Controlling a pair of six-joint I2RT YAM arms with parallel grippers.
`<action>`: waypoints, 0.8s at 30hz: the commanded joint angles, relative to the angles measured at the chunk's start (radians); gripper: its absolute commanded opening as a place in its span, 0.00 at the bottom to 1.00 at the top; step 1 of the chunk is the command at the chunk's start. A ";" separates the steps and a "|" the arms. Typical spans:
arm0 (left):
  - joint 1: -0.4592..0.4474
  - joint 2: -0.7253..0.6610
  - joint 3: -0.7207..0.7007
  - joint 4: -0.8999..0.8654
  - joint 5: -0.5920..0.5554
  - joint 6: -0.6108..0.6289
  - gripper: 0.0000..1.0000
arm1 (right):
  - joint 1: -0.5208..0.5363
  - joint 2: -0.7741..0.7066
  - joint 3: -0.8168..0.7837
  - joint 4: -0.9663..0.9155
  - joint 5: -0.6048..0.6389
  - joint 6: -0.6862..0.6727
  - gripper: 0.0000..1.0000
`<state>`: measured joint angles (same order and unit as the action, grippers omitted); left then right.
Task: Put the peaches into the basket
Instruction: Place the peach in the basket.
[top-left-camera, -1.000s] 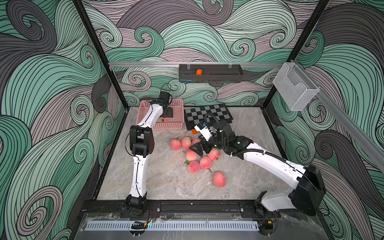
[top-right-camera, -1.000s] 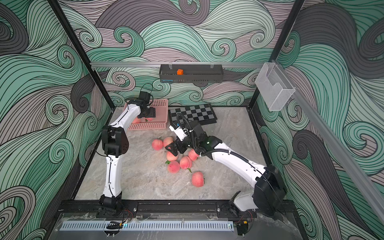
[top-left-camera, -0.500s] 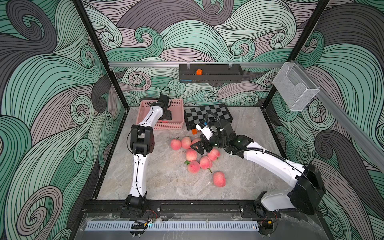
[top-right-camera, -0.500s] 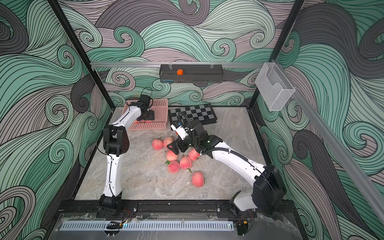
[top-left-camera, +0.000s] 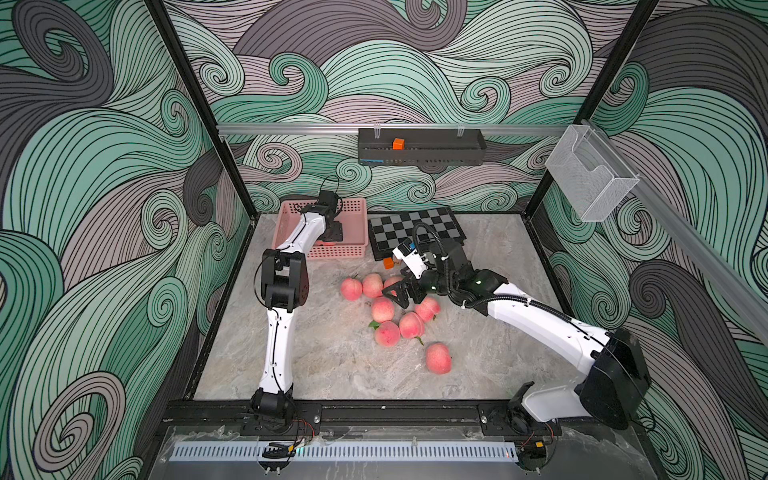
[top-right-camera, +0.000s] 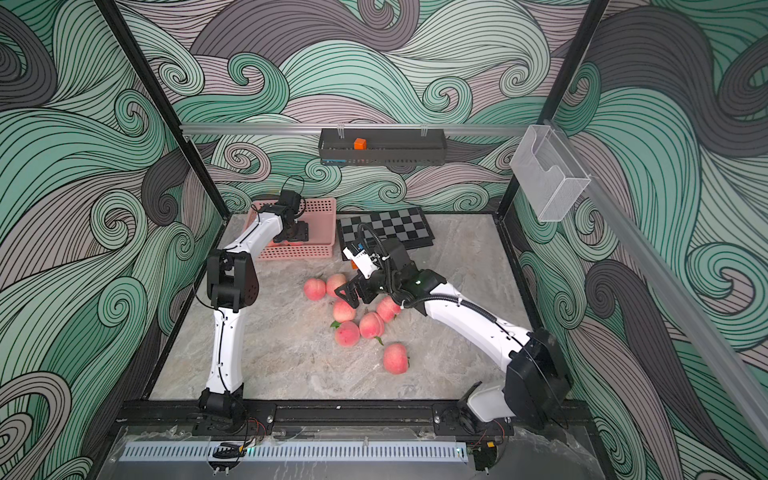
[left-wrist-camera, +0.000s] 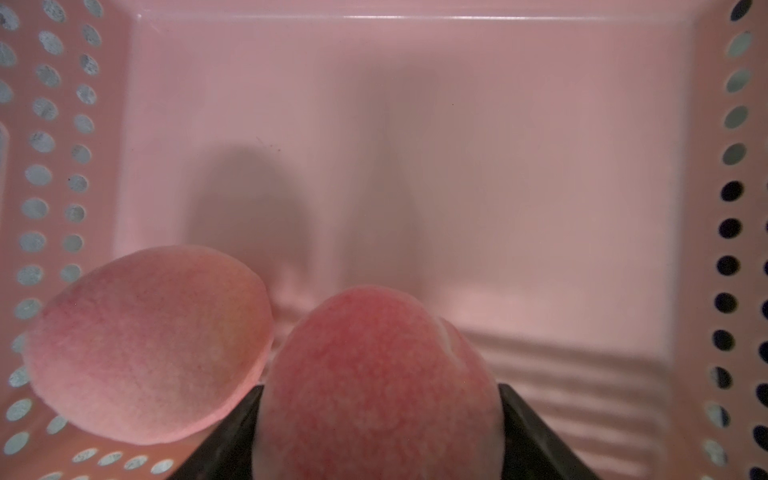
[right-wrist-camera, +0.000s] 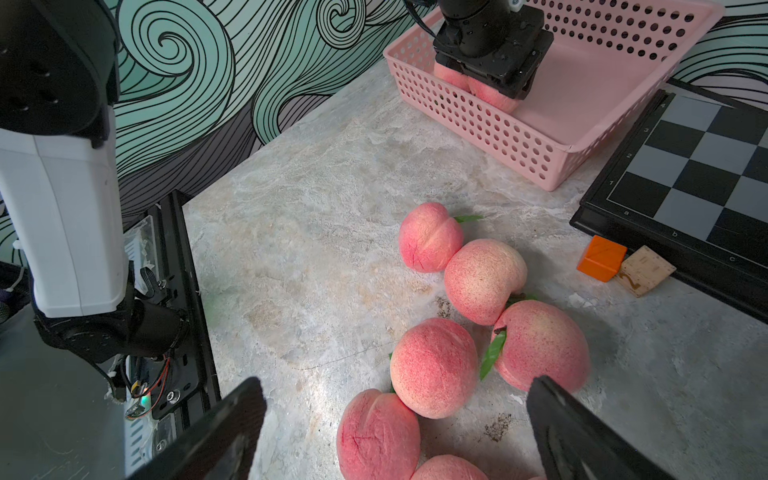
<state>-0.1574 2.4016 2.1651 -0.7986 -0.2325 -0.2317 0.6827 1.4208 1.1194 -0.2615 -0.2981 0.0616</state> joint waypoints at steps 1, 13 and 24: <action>0.006 0.024 0.003 0.006 0.001 0.008 0.76 | -0.012 -0.002 0.015 0.000 -0.017 -0.026 0.99; 0.005 0.004 0.006 0.008 0.009 0.025 0.88 | -0.029 -0.022 -0.001 -0.004 -0.016 -0.026 0.99; 0.000 -0.109 -0.001 -0.012 0.095 0.018 0.91 | -0.031 -0.079 -0.037 -0.049 0.022 -0.026 0.99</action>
<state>-0.1574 2.3901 2.1612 -0.7933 -0.1780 -0.2173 0.6559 1.3811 1.1019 -0.2817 -0.2901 0.0578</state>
